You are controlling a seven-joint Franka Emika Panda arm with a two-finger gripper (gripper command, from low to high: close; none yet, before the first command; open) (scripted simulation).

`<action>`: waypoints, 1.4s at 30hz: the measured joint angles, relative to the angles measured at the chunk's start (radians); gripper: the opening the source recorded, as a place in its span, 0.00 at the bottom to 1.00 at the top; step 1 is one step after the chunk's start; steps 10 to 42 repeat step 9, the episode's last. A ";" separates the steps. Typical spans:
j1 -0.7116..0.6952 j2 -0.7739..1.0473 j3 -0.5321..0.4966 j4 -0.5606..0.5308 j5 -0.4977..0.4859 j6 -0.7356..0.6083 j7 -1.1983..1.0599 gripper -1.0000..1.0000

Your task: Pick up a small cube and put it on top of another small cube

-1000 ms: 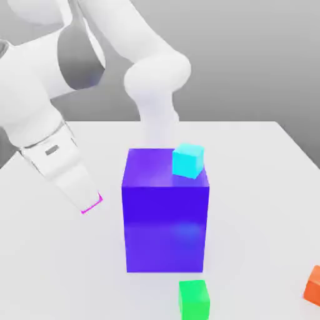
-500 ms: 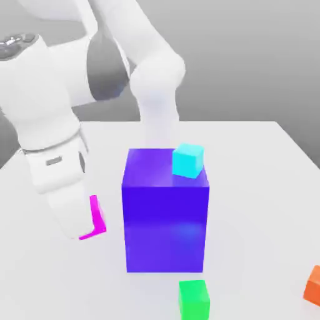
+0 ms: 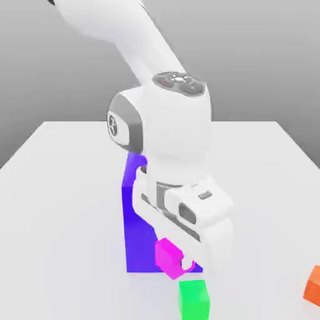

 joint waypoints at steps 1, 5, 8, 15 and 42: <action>0.031 -0.011 -0.031 0.003 -0.023 0.009 0.009 0.00; 0.144 -0.066 -0.169 0.020 -0.126 0.053 0.067 0.00; 0.169 -0.083 -0.203 0.025 -0.154 0.063 0.085 1.00; 0.169 -0.083 -0.203 0.025 -0.154 0.063 0.085 1.00; 0.169 -0.083 -0.203 0.025 -0.154 0.063 0.085 1.00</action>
